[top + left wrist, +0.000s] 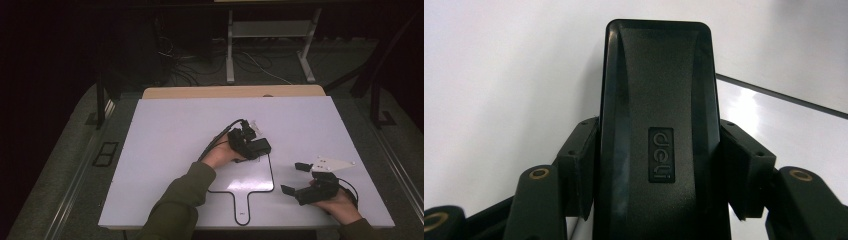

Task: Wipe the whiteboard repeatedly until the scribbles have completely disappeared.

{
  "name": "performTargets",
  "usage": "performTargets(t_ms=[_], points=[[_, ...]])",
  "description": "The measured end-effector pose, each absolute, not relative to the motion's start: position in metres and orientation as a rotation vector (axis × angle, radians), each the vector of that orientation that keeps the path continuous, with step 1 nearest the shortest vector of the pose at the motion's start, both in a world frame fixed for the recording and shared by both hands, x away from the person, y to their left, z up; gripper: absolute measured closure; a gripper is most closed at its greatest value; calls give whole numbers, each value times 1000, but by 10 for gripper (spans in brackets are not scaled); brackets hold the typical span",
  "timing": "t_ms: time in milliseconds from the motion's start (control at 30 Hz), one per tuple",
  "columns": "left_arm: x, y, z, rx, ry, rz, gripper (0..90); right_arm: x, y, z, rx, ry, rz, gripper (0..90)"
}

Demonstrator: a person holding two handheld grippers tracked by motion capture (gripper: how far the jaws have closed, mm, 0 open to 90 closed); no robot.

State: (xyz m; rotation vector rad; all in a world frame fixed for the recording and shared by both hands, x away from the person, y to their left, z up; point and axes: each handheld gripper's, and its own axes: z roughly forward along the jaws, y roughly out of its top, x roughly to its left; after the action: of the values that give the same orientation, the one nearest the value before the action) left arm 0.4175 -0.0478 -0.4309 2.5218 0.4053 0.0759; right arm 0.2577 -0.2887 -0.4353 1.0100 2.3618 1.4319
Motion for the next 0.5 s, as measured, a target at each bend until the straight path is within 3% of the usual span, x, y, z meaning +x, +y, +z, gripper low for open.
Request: performTargets(t_ms=[267, 500], points=[[394, -61, -430, 2553, 258, 45, 394, 257, -288, -435, 1006, 2364, 1434, 0], [413, -60, -432, 2522, 350, 71, 395, 257, -288, -435, 1003, 2365, 1433, 0]])
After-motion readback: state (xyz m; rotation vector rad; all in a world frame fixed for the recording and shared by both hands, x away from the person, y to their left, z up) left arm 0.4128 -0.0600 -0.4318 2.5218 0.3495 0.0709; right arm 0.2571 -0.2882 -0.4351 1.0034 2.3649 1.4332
